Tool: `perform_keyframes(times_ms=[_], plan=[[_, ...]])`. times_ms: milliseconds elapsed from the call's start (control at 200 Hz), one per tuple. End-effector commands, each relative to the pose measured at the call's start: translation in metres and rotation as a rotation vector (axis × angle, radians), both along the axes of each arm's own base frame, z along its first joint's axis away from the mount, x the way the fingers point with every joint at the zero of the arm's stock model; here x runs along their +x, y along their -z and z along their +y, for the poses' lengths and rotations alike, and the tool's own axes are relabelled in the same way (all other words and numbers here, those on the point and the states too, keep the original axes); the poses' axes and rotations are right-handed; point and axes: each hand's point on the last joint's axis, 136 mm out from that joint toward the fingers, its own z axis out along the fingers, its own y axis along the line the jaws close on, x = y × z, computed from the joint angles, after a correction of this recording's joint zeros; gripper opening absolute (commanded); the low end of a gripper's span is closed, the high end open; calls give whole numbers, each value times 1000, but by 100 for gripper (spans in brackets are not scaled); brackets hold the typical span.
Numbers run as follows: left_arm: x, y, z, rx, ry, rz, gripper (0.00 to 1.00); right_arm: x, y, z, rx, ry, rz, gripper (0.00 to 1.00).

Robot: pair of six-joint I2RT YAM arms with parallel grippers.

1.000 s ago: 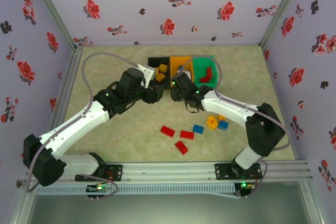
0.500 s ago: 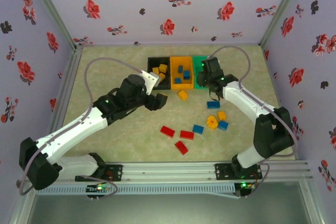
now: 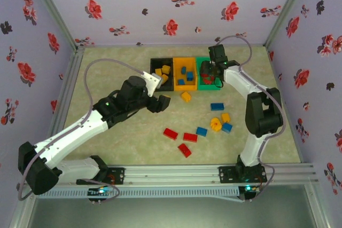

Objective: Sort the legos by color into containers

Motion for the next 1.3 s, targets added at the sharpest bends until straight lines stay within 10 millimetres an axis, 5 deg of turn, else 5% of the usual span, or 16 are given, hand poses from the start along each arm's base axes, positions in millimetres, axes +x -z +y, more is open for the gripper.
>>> perform_keyframes(times_ms=[0,545,1010,1295], plan=[[-6,-4,-1,-22,14,-1,78,-2,-25,0,19,-17,-57,58],[-4,11,-20,-17,30,30,80,-80,-58,21,22,-180,-177,55],[9,42,-31,54,-44,122,79,-114,-26,34,40,-236,-136,54],[37,93,-47,76,-280,330,77,-115,-18,-10,-21,-23,-70,54]])
